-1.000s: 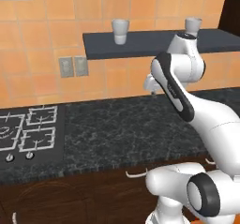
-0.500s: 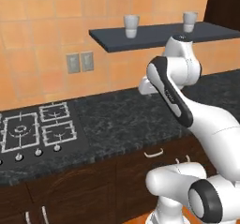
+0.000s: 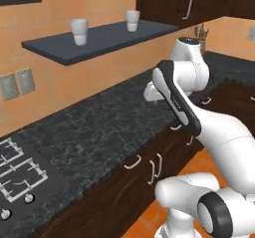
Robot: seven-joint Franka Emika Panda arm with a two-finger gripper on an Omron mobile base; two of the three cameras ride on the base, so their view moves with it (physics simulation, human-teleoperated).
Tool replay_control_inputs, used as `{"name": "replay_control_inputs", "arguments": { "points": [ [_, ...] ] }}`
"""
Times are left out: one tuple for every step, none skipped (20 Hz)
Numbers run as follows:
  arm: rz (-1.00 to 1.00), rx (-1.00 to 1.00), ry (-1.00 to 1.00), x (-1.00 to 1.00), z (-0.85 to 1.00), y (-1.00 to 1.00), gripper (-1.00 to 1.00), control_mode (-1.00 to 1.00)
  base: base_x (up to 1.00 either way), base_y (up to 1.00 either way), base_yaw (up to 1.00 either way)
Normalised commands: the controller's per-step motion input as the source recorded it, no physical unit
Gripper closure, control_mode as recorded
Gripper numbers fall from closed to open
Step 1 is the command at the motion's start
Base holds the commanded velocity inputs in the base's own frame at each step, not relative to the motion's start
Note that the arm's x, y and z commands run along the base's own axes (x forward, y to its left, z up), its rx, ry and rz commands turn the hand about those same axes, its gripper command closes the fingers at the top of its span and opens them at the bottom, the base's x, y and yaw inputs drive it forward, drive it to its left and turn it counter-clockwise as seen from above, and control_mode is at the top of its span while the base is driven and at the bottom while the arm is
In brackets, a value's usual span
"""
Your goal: Take a straw from the drawer in front and place it inside the glass cup on the dining counter.
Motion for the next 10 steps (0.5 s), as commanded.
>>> {"name": "replay_control_inputs", "arguments": {
  "points": [
    [0.00, 0.00, 0.00, 0.00, 0.00, 0.00, -1.00, 1.00, -0.25, 0.58, -0.68],
    [0.00, 0.00, 0.00, 0.00, 0.00, 0.00, -1.00, 1.00, -0.35, 0.59, -0.66],
    [0.00, 0.00, 0.00, 0.00, 0.00, 0.00, -1.00, 1.00, -0.45, 0.60, -0.65],
    [0.00, 0.00, 0.00, 0.00, 0.00, 0.00, -1.00, 1.00, -0.49, 0.61, -0.64],
    [0.00, 0.00, 0.00, 0.00, 0.00, 0.00, -1.00, 1.00, -0.57, 0.63, -0.62],
    [0.00, 0.00, 0.00, 0.00, 0.00, 0.00, -1.00, 1.00, -0.67, 0.69, -0.59],
    [0.00, 0.00, 0.00, 0.00, 0.00, 0.00, -1.00, 1.00, -0.68, 0.76, -0.53],
    [0.00, 0.00, 0.00, 0.00, 0.00, 0.00, -1.00, 1.00, -0.56, 0.79, -0.47],
    [0.00, 0.00, 0.00, 0.00, 0.00, 0.00, -1.00, 1.00, -0.47, 0.81, -0.43],
    [0.00, 0.00, 0.00, 0.00, 0.00, 0.00, -1.00, 1.00, -0.37, 0.80, -0.40]
  ]
}}
